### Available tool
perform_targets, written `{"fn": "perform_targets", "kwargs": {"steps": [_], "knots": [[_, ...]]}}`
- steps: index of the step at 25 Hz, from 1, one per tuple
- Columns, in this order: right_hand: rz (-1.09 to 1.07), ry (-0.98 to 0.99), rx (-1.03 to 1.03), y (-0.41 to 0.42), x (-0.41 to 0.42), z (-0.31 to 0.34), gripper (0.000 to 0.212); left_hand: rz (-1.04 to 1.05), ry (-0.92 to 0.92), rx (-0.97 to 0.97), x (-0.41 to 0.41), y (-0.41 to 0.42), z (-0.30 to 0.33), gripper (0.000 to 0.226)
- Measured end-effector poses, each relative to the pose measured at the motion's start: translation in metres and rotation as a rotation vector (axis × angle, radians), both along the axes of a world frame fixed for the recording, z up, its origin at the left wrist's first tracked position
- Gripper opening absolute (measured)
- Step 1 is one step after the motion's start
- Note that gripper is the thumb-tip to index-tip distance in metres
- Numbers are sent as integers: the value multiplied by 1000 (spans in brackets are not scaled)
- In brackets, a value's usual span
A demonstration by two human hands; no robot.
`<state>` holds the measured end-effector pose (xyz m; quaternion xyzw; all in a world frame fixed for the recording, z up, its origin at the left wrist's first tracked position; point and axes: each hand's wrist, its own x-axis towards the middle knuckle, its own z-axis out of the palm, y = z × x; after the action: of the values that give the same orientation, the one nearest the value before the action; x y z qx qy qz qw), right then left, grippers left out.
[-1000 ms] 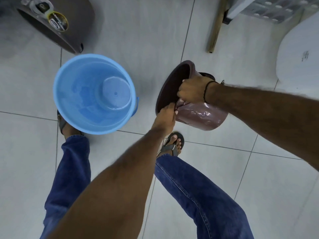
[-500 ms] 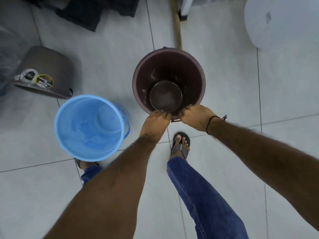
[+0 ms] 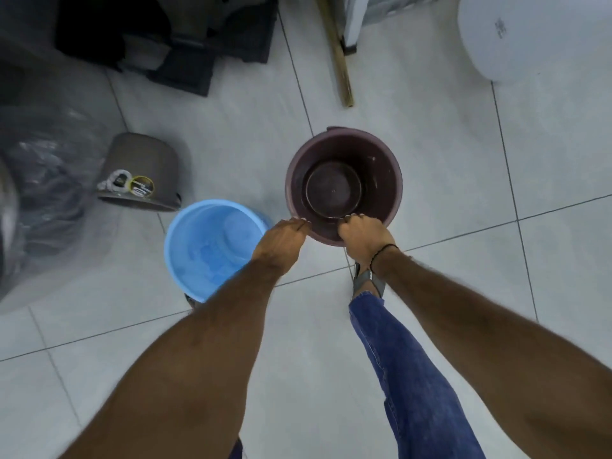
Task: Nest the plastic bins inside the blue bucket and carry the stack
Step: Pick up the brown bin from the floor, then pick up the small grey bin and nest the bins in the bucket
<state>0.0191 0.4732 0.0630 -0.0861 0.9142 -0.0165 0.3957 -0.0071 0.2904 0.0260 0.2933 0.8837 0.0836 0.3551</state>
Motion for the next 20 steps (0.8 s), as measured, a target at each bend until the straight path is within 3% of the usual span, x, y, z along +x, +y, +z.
{"fn": "perform_targets", "kwargs": {"steps": [3,7,15,20], "knots": [[89,77,-34,-59,-37,32,34,208,-22,-24,-31,-55,33,55],[318,167,-31,-154,-114,41,34,616,-20,49,-56,-141,27,46],[1137,408,36,-348,-259,-29,37,1409,-18,239,-91,-289,-37,40],[1584,496,-20,-478,-281,-78,45,1924,-210,352,-122,-337,-93,40]]}}
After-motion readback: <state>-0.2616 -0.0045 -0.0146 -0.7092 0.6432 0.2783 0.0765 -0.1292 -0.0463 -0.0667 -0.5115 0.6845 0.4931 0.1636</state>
